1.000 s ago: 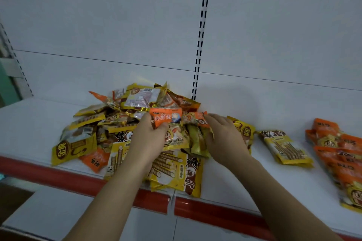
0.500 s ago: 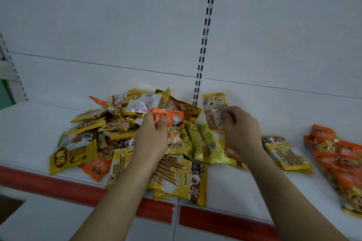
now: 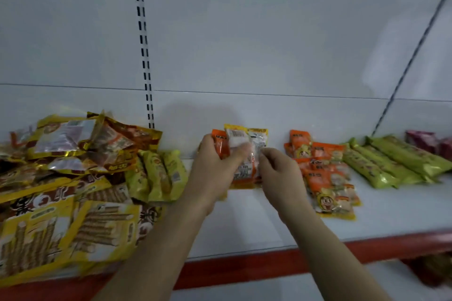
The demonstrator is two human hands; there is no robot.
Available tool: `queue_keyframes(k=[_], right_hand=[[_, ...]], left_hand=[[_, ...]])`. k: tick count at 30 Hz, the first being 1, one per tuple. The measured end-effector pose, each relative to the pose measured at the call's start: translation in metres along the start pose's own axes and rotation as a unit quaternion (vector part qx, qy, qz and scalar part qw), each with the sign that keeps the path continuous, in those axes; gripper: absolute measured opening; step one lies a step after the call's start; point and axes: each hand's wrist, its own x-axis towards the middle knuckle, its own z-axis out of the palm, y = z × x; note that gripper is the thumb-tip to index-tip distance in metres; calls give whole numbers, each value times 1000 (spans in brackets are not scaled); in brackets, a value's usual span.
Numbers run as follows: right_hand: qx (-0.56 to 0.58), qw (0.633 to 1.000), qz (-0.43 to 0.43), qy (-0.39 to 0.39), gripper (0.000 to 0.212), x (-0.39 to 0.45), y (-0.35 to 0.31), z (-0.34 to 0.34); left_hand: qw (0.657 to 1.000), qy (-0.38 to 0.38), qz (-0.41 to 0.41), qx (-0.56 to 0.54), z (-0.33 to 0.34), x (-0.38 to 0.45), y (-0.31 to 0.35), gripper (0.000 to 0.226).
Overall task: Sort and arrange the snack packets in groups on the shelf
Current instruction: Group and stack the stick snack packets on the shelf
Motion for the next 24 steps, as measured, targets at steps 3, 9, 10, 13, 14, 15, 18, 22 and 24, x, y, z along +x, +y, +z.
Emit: queue_keyframes(k=[3, 9, 10, 13, 14, 15, 18, 22, 24], right_hand=[[22, 999, 4, 26, 39, -3, 15, -46], [-60, 982, -59, 168, 18, 13, 54, -136], [-84, 972, -90, 199, 13, 17, 58, -147], [-195, 941, -192, 200, 11, 27, 78, -161], [-219, 936, -219, 168, 13, 32, 88, -162], [-233, 936, -230, 130, 17, 35, 98, -163], [-277, 929, -239, 59, 40, 43, 122, -167], [-338, 888, -307, 54, 42, 64, 143, -180], [-339, 889, -306, 36, 43, 77, 149, -183]], left_hand=[[999, -26, 13, 19, 54, 0, 3, 34], [996, -80, -6, 30, 143, 5, 5, 23], [996, -83, -14, 24, 155, 7, 6, 20], [994, -90, -61, -31, 183, 17, 10, 25], [990, -93, -80, -61, 190, 22, 12, 29], [985, -100, -105, -97, 197, 27, 14, 32], [965, -120, -174, -155, 211, 40, 15, 41], [975, -93, -156, -128, 225, 54, 5, 35], [986, -79, -132, -58, 233, 65, -3, 43]])
